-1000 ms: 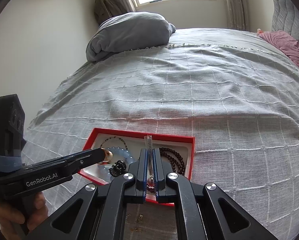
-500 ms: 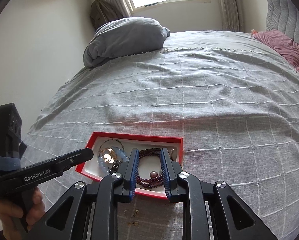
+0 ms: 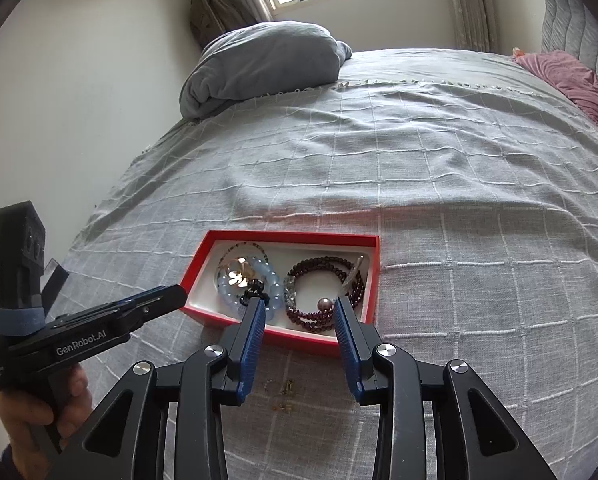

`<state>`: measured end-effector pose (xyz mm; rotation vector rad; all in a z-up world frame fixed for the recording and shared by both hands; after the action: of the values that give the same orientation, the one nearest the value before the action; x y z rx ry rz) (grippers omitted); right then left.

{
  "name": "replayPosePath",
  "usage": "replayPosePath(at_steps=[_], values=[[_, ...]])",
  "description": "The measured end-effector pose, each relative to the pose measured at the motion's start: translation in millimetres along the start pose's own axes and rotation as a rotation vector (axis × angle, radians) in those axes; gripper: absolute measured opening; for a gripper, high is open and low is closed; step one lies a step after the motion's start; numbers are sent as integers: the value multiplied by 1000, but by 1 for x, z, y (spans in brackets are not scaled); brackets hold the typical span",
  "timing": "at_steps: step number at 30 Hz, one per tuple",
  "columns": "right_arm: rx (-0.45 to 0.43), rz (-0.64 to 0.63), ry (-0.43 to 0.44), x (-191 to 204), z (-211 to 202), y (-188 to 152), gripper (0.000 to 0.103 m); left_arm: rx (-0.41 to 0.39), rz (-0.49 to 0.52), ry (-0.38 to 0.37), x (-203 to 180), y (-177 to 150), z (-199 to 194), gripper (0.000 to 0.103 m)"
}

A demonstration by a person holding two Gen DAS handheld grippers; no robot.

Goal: Organize jewelry
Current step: 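Move the left tool toward the small plain gold ring on the bedspread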

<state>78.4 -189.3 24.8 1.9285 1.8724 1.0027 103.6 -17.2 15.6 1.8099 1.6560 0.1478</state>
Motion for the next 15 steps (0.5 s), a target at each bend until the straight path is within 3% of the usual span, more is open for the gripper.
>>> replayPosePath(at_steps=[9, 15], values=[[55, -24, 6, 8, -1, -15, 36, 70, 20, 10, 0, -19, 2, 32], [135, 41, 85, 7, 11, -26, 35, 120, 28, -2, -6, -30, 8, 32]])
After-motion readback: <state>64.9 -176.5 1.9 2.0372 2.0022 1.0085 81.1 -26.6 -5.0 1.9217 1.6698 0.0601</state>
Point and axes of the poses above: each gripper's, at about its wrist camera, not at the fingertips, and z roughly the way its jaws point, x to its left, y to its top, the point moved 6 cm from there along z, roughly the way its jaws point, and after that the axes turned 1 degree about -x, right-handed, at the moved point
